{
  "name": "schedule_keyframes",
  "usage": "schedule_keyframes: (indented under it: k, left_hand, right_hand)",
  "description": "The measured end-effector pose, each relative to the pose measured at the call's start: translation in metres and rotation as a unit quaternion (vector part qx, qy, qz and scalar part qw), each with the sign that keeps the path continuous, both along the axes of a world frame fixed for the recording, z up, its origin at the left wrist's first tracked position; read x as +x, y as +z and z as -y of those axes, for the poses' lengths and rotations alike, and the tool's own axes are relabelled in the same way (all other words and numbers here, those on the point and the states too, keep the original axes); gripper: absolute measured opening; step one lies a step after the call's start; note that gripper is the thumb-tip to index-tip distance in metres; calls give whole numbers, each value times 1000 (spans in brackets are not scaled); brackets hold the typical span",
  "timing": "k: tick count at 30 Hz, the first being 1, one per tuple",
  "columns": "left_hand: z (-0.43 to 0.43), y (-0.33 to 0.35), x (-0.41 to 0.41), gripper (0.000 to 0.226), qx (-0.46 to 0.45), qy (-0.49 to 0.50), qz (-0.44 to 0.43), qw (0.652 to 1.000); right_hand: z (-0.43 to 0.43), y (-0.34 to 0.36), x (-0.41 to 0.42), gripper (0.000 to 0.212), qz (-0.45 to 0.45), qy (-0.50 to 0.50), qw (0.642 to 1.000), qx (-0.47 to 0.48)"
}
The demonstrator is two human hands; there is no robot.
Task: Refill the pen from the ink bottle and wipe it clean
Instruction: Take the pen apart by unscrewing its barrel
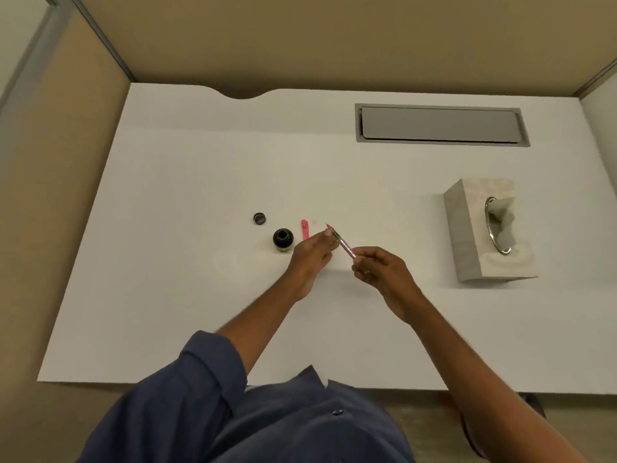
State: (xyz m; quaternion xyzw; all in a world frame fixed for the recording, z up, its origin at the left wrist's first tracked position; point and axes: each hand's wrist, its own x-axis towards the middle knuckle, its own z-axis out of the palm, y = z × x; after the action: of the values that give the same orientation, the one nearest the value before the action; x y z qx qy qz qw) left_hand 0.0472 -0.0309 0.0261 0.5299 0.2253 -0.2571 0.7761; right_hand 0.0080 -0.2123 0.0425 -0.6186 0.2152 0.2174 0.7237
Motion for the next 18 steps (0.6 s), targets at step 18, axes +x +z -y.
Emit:
schedule_keyframes:
  k: [18]
  left_hand:
    - [-19, 7, -29, 18, -98, 86, 60, 990]
  right_hand:
    - [-24, 19, -24, 27, -143, -134, 973, 123]
